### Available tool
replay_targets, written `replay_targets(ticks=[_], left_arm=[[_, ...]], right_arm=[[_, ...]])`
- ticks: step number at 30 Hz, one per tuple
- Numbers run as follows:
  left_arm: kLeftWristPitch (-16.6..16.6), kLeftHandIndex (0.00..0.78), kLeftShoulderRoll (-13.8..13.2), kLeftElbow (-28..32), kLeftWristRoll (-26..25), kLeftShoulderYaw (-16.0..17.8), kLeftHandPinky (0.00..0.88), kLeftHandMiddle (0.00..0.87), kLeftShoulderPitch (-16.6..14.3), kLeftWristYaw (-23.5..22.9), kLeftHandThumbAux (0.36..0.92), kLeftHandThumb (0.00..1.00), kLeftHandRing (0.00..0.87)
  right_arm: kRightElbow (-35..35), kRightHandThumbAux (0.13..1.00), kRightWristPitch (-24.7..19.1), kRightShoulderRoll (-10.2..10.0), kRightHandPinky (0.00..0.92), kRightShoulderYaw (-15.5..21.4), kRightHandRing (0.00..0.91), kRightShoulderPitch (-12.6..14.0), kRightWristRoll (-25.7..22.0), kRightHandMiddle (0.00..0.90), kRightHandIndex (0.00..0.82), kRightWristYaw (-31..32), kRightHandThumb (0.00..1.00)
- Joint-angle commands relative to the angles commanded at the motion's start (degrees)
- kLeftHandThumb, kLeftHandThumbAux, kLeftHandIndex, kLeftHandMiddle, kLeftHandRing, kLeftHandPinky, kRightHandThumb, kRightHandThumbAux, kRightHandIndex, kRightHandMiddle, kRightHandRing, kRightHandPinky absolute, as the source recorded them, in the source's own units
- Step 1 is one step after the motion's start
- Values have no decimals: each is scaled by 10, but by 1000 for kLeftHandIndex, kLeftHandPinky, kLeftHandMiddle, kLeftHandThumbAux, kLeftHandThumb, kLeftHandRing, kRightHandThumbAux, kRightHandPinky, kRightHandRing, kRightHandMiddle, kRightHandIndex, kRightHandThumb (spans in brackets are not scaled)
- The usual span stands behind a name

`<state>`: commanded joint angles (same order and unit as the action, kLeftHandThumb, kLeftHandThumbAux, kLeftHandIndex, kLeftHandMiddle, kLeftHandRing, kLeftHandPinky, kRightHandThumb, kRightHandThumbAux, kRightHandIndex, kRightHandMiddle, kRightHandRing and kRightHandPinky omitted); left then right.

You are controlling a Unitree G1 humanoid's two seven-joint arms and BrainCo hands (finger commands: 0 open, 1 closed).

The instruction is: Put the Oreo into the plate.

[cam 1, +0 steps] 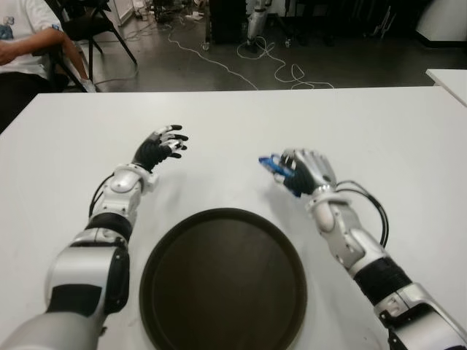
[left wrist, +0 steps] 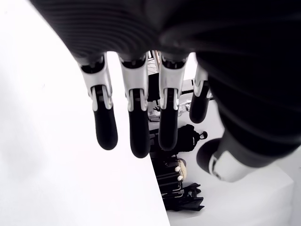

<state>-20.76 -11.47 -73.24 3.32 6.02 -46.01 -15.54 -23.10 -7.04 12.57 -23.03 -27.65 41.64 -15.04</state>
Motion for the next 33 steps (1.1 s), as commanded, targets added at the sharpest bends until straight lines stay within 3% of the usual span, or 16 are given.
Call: replay_targets(ticks=[8,12,15,21,33], left_arm=[[1,199,-2,-1,1,-2,335,298,-1,0,658,77,307],[1,197,-3,-1,2,-3,332,298,-1,0,657,78,304],[2,195,-3,-2,1,-3,330,298,-1,-1,658,80,302],[2,186,-3,-2,-1,-1,328,294,-1,-2,653,84,300],[6,185,-2,-2,-3,1,330,296,0,-2,642,78,302]], right_arm=[[-6,734,5,-2,734,9,745,-27,-3,735,432,-8,680],[38,734,7,0,750,20,760,-24,-9,747,433,1,680],[92,734,14,4,757,29,767,-2,-10,753,434,3,681],[122,733,41,4,760,40,771,16,-14,759,435,-7,681],[134,733,103,14,737,45,764,24,-10,760,435,-25,681]])
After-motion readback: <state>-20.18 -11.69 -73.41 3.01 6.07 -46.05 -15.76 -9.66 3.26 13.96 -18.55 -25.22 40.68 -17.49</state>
